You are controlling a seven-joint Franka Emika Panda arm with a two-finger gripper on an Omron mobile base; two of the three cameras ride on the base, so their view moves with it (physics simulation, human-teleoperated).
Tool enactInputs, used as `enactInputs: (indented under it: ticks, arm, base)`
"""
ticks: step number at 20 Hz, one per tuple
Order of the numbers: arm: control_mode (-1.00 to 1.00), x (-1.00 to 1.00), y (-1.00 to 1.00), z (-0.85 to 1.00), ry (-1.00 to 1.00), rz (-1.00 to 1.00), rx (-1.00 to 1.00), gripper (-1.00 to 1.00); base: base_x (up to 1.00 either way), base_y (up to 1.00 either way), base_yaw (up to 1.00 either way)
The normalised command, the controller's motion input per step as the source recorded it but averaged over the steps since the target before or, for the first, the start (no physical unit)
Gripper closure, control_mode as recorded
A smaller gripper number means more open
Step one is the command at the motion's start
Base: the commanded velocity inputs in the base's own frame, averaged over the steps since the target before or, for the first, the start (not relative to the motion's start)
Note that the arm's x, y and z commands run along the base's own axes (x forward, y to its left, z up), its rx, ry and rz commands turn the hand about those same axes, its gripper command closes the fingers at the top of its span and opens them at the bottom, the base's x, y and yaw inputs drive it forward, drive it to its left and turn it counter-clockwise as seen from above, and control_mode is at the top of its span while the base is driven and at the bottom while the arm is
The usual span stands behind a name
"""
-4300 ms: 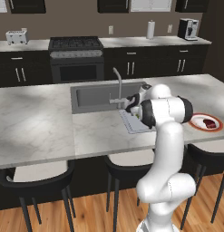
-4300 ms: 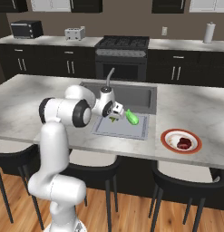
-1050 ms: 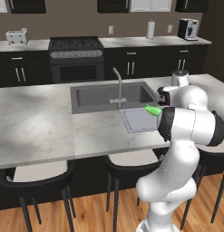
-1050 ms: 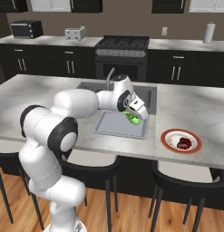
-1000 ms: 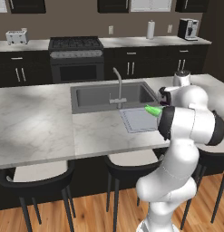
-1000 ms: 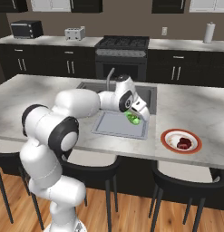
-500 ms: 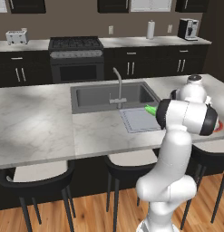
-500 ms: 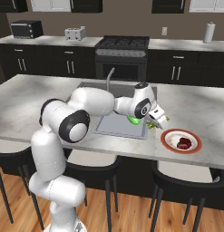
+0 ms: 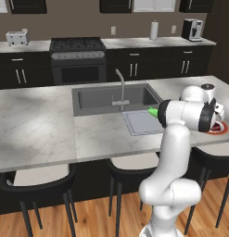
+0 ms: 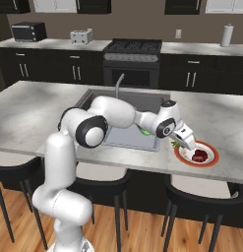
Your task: Create a steak meal by picking up the steak and asparagus from the tray and placing them on the plate. Leave the corn on the tray.
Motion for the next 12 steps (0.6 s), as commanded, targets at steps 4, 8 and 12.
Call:
enactInputs:
  ticks: [4, 8, 12]
  arm:
    - [-1.00, 0.18, -0.23, -0.30, 0.00, 0.06, 0.04, 1.00]
    - [-1.00, 0.28, -0.24, -0.23, 0.00, 0.07, 0.05, 1.00]
    - [-1.00, 0.34, -0.26, -0.18, 0.00, 0.07, 0.06, 1.00]
  base:
    - [0.00, 0.00, 0.00]
    - [0.00, 0.00, 0.00]
    - [0.00, 0.00, 0.00]
